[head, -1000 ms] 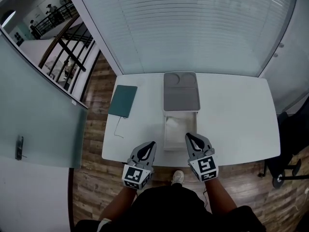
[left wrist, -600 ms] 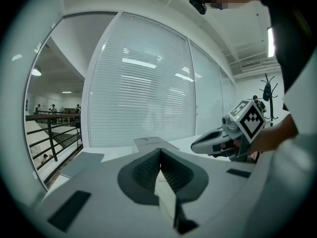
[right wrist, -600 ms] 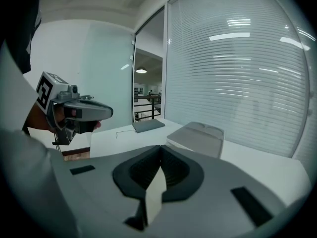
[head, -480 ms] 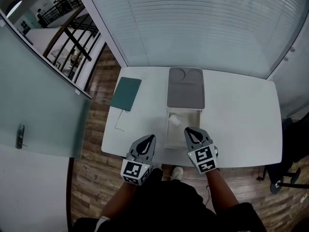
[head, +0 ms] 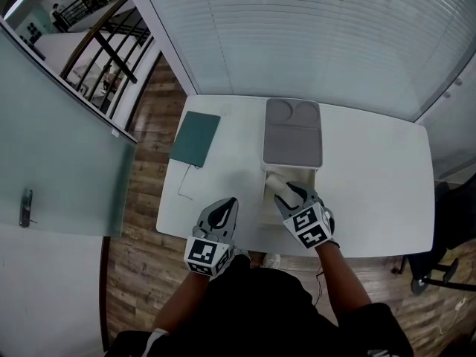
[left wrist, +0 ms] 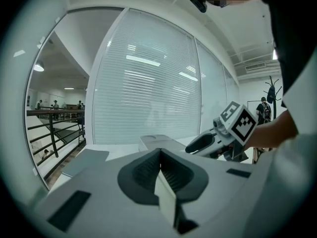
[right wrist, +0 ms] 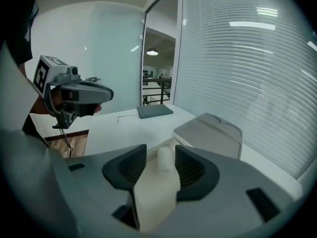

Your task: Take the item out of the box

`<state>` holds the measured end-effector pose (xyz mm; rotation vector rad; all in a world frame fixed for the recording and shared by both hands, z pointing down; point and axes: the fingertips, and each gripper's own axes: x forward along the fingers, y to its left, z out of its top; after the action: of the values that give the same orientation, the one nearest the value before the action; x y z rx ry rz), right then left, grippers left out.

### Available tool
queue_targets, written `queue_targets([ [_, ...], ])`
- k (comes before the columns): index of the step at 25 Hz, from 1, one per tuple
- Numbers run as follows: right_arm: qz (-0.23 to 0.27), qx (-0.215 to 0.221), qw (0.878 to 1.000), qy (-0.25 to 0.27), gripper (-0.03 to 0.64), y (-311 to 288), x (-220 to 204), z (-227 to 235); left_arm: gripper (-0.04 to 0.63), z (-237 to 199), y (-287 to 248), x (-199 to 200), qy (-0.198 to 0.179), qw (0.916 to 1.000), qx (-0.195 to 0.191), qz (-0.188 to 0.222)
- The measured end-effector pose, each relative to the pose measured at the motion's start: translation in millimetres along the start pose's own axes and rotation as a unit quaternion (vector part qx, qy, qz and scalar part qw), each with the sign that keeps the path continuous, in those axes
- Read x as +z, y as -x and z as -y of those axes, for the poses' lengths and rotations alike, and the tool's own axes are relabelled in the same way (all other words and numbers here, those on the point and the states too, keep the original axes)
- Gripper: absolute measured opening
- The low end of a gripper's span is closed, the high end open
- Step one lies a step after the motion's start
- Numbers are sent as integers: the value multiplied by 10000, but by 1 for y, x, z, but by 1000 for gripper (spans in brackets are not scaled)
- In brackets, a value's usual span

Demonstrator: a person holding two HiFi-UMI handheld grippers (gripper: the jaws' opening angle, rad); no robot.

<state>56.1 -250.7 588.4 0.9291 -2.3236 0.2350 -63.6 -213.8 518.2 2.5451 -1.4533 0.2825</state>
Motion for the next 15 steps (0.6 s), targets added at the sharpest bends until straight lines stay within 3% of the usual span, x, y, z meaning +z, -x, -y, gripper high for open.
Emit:
queue_targets([
  [6,-763,292,9958,415,219,-39,-12,-1,12,-19,0,-12,126,9998,66,-157],
  [15,-1651,400,9800,1041,242,-81,-50,-1,12,-43,6,-24,359,9988,199,-249],
])
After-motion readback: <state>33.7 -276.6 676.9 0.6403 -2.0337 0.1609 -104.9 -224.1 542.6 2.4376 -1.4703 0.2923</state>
